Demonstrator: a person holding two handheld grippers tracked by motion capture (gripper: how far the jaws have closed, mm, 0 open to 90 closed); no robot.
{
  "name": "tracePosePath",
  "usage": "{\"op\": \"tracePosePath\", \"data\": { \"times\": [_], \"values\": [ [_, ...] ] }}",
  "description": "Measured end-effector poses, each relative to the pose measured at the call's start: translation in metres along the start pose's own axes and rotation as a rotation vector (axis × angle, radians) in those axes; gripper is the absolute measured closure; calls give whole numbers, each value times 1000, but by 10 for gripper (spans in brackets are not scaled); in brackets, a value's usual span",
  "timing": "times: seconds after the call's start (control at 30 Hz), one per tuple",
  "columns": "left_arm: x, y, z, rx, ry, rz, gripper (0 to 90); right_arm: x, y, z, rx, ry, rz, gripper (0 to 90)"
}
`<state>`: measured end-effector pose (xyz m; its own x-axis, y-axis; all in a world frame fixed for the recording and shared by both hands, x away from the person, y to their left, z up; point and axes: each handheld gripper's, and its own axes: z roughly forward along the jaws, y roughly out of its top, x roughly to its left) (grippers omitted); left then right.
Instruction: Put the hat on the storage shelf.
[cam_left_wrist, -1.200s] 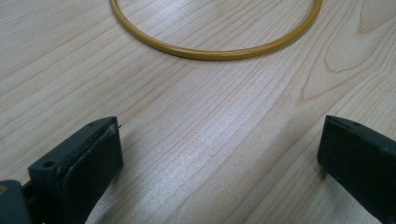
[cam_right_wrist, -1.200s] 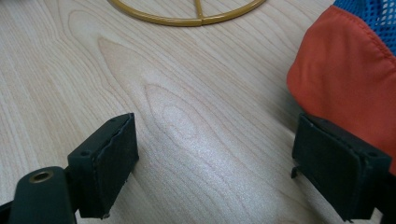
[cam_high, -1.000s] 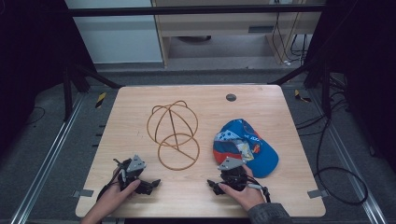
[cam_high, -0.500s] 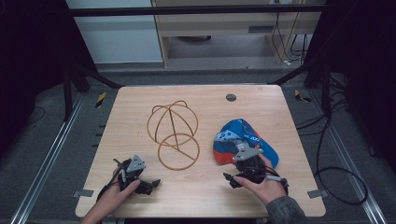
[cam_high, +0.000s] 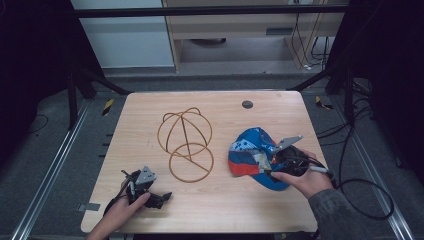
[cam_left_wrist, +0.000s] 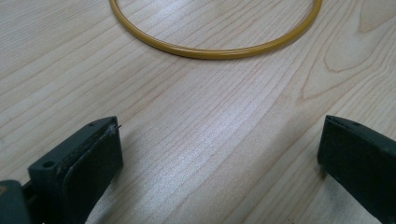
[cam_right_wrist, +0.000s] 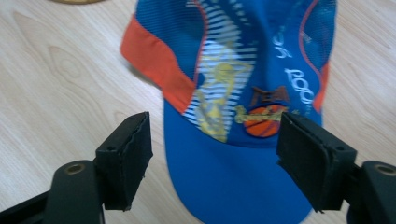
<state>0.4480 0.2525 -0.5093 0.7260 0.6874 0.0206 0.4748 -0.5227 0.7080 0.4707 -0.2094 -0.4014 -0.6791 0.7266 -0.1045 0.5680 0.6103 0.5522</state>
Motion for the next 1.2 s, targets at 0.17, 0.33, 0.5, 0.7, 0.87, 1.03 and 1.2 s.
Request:
{"op": "tracePosePath", "data": {
  "times": [0.17, 0.33, 0.5, 0.7, 0.87, 1.03, 1.2],
  "values": [
    [0, 0, 0, 0, 0, 0, 0, -16, 12, -2, 37, 16, 10, 310],
    [0, 0, 0, 0, 0, 0, 0, -28, 27, -2, 68, 38, 22, 326],
    [0, 0, 0, 0, 0, 0, 0, -35, 43, 3, 94, 56, 13, 334],
    [0, 0, 0, 0, 0, 0, 0, -38, 53, 11, 108, 85, 17, 337],
    [0, 0, 0, -6, 0, -7, 0, -38, 57, 17, 121, 89, 17, 322],
    [0, 0, 0, -6, 0, -6, 0, -42, 61, 22, 122, 110, 40, 293],
    [0, 0, 0, -6, 0, -6, 0, -42, 61, 26, 121, 123, 57, 266]
  ]
}}
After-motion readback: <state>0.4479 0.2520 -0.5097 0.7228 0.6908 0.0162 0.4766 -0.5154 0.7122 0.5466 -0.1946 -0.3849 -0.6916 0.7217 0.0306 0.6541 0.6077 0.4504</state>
